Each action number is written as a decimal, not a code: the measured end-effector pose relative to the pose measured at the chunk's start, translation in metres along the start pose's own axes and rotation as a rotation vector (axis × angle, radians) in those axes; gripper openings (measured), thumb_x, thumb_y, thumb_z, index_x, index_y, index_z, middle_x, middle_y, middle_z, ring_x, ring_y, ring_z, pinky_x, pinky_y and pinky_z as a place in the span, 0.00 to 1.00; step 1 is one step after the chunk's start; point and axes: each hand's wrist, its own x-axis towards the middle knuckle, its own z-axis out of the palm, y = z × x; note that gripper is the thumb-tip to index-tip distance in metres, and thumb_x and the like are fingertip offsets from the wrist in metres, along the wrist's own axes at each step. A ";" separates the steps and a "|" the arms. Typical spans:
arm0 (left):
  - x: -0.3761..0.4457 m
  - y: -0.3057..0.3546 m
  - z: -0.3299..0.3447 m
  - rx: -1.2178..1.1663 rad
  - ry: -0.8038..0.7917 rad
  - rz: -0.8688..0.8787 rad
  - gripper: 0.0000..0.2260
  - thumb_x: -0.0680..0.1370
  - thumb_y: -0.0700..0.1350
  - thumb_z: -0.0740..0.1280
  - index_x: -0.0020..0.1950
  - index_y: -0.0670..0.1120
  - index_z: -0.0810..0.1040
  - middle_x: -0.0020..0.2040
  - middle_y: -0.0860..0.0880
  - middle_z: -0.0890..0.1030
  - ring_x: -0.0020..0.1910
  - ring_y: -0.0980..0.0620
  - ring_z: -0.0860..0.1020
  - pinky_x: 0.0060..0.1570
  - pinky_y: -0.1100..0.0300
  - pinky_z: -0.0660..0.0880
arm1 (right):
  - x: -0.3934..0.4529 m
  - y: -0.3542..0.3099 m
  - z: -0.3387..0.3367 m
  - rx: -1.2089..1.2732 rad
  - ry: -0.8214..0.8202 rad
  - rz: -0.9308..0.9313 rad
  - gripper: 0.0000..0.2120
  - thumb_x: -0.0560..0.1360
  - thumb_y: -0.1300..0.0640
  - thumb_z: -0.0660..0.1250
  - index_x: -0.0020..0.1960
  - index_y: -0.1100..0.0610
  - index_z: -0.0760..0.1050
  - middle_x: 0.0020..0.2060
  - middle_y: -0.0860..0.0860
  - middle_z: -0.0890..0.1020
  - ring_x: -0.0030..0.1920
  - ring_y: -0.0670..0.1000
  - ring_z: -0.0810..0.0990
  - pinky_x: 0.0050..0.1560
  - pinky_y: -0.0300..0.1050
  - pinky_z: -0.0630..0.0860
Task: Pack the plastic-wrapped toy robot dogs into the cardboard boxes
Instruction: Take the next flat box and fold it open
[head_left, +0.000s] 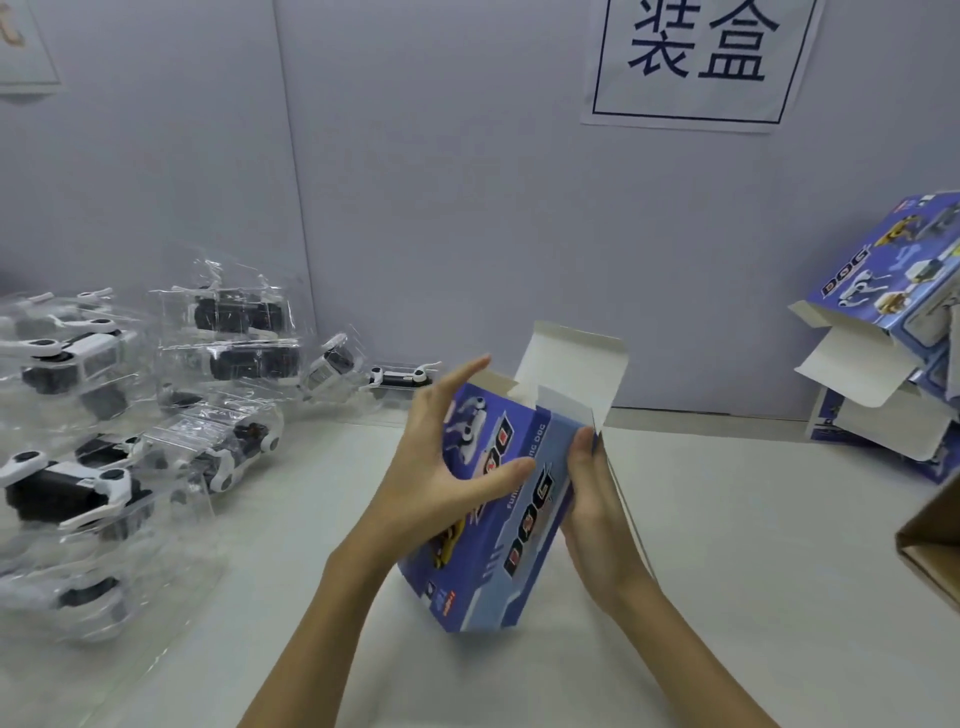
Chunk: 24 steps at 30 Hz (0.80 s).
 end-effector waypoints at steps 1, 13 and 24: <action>0.002 -0.001 -0.003 0.108 0.125 0.053 0.41 0.67 0.63 0.80 0.77 0.65 0.65 0.71 0.53 0.69 0.67 0.51 0.78 0.59 0.52 0.82 | 0.003 0.002 -0.001 -0.023 -0.003 -0.014 0.29 0.75 0.27 0.56 0.71 0.38 0.69 0.62 0.46 0.83 0.63 0.50 0.83 0.55 0.44 0.84; 0.005 -0.013 -0.012 0.615 0.455 0.299 0.43 0.72 0.65 0.75 0.79 0.41 0.69 0.64 0.45 0.76 0.61 0.45 0.76 0.61 0.47 0.76 | 0.019 0.016 0.014 -0.106 -0.119 0.133 0.25 0.81 0.37 0.63 0.76 0.41 0.64 0.62 0.46 0.84 0.64 0.51 0.83 0.60 0.53 0.83; 0.005 -0.011 -0.025 0.469 0.452 0.220 0.45 0.71 0.46 0.82 0.79 0.64 0.59 0.66 0.52 0.66 0.64 0.50 0.70 0.64 0.44 0.74 | 0.074 0.013 -0.013 -0.634 -0.003 -0.032 0.19 0.87 0.50 0.60 0.76 0.41 0.66 0.72 0.46 0.75 0.74 0.50 0.72 0.69 0.48 0.73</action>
